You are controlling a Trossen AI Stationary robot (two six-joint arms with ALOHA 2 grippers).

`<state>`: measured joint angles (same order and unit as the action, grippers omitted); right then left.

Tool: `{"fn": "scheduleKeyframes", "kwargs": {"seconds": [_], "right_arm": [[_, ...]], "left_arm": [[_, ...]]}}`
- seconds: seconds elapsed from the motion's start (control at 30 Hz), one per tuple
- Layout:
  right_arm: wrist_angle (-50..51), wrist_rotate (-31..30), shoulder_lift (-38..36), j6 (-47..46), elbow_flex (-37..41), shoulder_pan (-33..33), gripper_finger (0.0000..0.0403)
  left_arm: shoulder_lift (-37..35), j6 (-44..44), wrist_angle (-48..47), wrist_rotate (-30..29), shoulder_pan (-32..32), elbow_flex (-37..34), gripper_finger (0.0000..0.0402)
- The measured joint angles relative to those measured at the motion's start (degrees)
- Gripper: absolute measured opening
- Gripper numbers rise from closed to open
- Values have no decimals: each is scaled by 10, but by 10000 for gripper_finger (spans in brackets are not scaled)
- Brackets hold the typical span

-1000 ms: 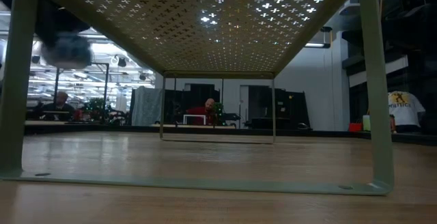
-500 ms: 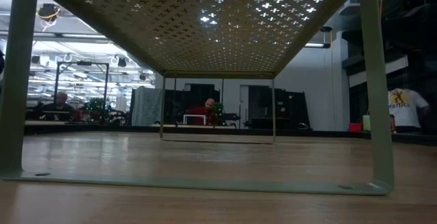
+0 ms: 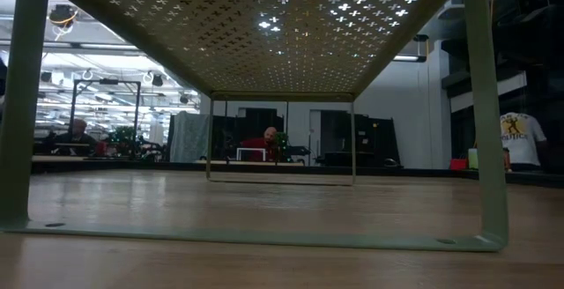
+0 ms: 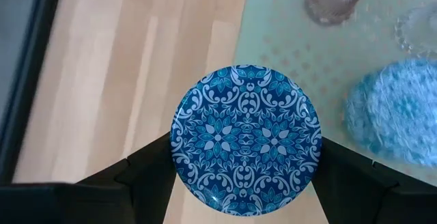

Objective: Pick & Place candle stick holders
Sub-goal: Put the blue patterned scented candle on the shelf

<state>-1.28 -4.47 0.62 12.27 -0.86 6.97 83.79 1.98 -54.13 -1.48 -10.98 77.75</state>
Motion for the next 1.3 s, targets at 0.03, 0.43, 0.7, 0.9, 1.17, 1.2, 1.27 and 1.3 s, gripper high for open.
{"fn": "scheduleKeyframes", "kwargs": {"seconds": [0.03,0.43,0.7,0.9,1.17,1.2,1.27,1.3], "right_arm": [[0,0,0,0,0,0,288],[0,0,0,0,0,0,288],[0,0,0,0,0,0,288],[0,0,0,0,0,0,288],[0,0,0,0,0,0,288],[0,0,0,0,0,0,288],[0,0,0,0,0,0,288],[0,0,0,0,0,0,288]], "left_arm": [[10,11,1,1,-2,10,283],[72,84,1,61,3,39,285],[93,87,2,59,18,39,287],[99,87,4,54,29,39,288],[98,73,0,55,31,39,316],[98,72,-1,55,31,39,321],[98,69,-12,56,31,47,328],[98,69,-17,56,31,54,331]]}}
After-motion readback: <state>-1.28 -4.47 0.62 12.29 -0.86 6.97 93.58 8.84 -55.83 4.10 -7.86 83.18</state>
